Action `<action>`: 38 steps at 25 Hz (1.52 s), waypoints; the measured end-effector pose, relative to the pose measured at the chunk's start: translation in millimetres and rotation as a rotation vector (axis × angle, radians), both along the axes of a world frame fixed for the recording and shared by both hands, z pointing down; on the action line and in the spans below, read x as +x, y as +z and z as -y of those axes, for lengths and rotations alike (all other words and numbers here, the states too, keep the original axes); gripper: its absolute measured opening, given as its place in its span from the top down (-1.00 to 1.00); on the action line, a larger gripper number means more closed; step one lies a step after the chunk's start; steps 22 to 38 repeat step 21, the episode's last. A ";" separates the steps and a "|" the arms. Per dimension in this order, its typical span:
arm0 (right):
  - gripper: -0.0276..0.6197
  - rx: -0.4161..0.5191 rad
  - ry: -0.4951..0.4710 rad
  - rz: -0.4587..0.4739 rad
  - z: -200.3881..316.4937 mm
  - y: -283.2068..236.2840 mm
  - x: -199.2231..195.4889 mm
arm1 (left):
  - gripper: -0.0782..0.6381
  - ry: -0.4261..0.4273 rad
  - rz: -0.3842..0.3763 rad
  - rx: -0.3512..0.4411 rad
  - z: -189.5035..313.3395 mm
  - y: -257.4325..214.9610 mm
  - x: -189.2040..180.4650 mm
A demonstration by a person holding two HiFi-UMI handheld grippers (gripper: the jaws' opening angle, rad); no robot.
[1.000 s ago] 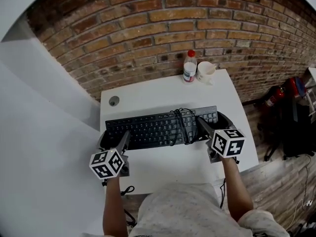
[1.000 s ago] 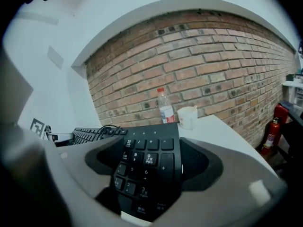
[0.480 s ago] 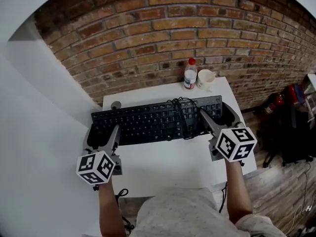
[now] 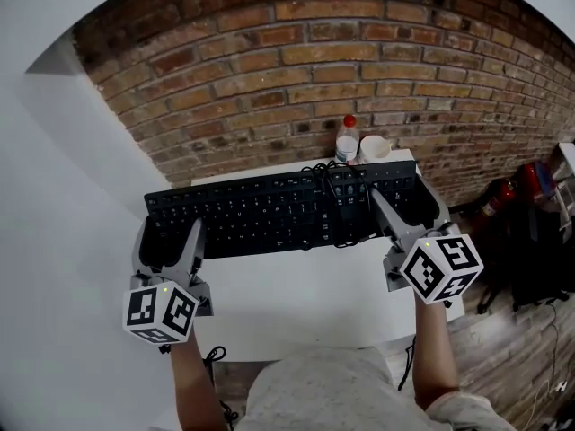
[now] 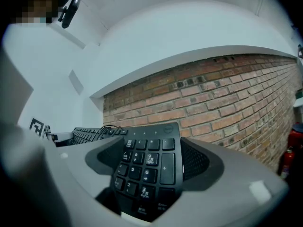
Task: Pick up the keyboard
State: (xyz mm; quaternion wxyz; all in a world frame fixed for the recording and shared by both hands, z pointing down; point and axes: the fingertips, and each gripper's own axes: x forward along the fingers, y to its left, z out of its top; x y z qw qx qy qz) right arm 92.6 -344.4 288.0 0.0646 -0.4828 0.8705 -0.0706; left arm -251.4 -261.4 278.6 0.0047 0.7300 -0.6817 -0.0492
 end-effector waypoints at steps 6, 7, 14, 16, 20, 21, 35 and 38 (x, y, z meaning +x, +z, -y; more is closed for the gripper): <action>-0.24 0.004 0.005 -0.011 -0.7 -2.5 0.2 | -0.41 0.004 -0.012 -0.001 1.2 1.6 -0.5; -0.25 0.002 0.006 -0.013 -0.9 -2.9 0.3 | -0.41 0.005 -0.014 -0.003 1.1 1.7 -0.5; -0.24 -0.009 0.019 -0.024 -2.8 -4.4 1.2 | -0.41 0.017 -0.028 -0.020 3.6 3.7 -0.7; -0.24 -0.014 0.021 -0.023 -3.1 -4.0 0.9 | -0.41 0.018 -0.027 -0.024 3.7 3.5 -1.2; -0.24 -0.022 0.021 -0.025 -2.9 -4.3 0.0 | -0.41 0.017 -0.027 -0.028 3.9 3.1 -2.1; -0.24 -0.023 0.022 -0.026 -2.6 -4.7 0.4 | -0.41 0.017 -0.028 -0.027 4.5 2.9 -1.8; -0.24 -0.023 0.022 -0.026 -2.6 -4.7 0.4 | -0.41 0.017 -0.028 -0.027 4.5 2.9 -1.8; -0.24 -0.023 0.022 -0.026 -2.6 -4.7 0.4 | -0.41 0.017 -0.028 -0.027 4.5 2.9 -1.8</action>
